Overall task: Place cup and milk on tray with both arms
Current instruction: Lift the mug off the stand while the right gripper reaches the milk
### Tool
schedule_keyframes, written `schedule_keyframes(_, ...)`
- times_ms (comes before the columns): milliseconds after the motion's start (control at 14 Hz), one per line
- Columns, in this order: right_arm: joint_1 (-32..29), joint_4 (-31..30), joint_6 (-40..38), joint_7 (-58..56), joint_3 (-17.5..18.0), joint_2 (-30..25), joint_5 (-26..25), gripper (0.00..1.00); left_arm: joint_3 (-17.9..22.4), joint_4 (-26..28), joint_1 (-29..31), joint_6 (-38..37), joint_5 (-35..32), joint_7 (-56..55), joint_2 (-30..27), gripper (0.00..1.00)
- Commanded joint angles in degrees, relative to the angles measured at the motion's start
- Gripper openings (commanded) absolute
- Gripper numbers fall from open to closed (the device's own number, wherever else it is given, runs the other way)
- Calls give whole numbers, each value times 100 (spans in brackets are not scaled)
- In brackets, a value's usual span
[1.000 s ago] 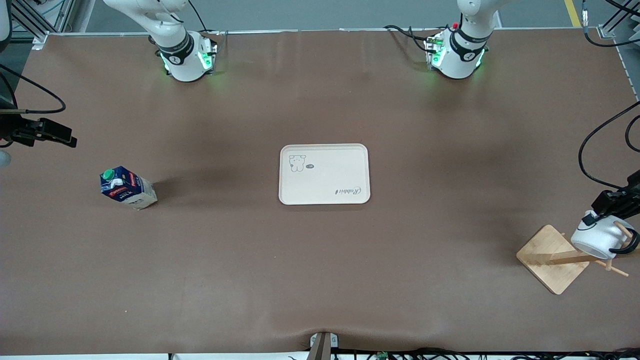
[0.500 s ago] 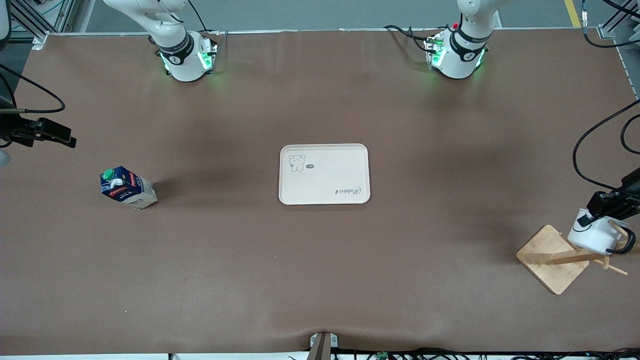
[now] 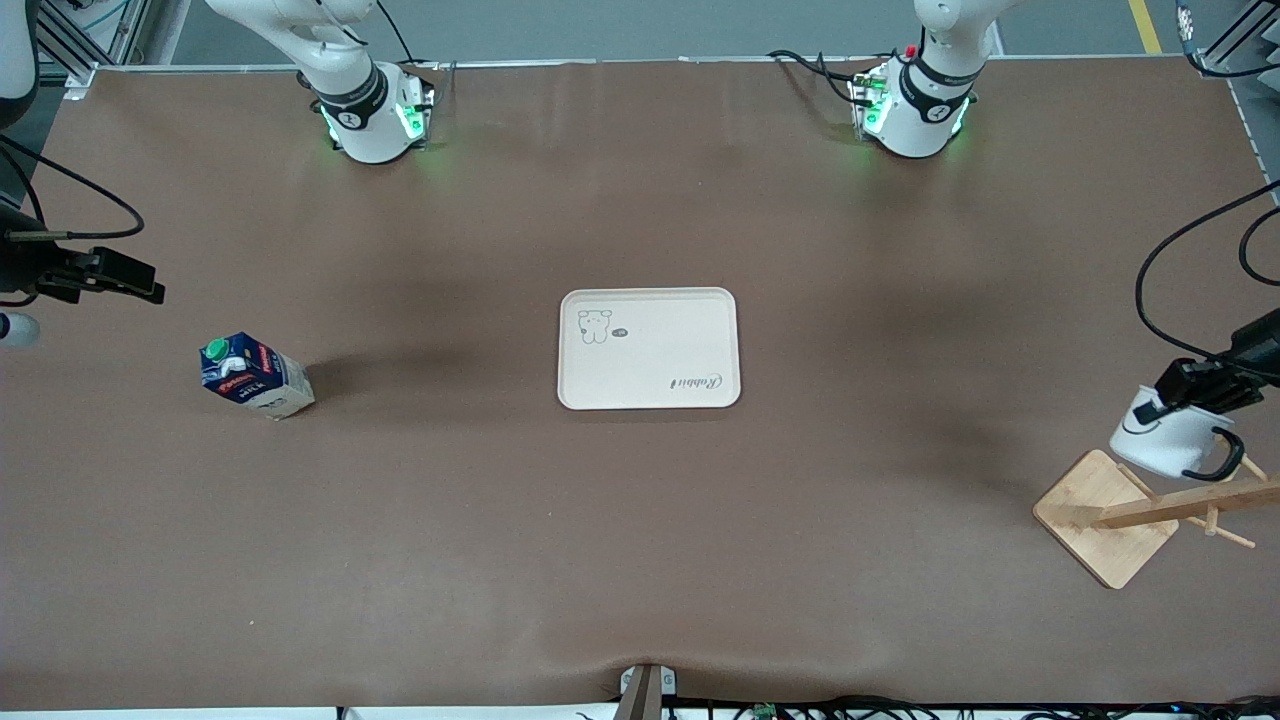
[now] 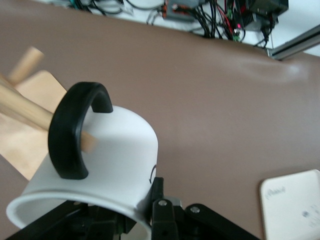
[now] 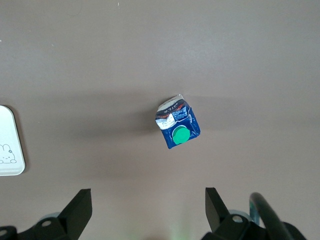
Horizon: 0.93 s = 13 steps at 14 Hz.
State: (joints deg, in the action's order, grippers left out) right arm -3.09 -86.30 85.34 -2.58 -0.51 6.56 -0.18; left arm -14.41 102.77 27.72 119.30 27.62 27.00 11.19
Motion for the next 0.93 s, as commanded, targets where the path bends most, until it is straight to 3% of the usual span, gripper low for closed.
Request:
schedule_keyframes(0, 54, 202, -210, 11, 7, 109, -61, 100, -184, 200, 41, -336, -239, -422, -336, 0)
schedule_keyframes(214, 81, 202, -210, 11, -1, 135, -70, 100, -543, 165, 32, -548, -632, -1298, -433, 0)
schedule_keyframes(429, 55, 176, -210, 3, -1, 161, -52, 100, -1518, 68, 32, -548, -1653, -2915, -398, 0)
schedule_keyframes(714, 159, 114, -210, 3, -1, 513, -52, 100, -2371, 94, 14, -548, -2075, -4175, -319, 0)
schedule_keyframes(857, 143, -218, -53, 99, -1, 566, -61, 100, -2505, 94, -143, -557, -2217, -4675, -179, 0)
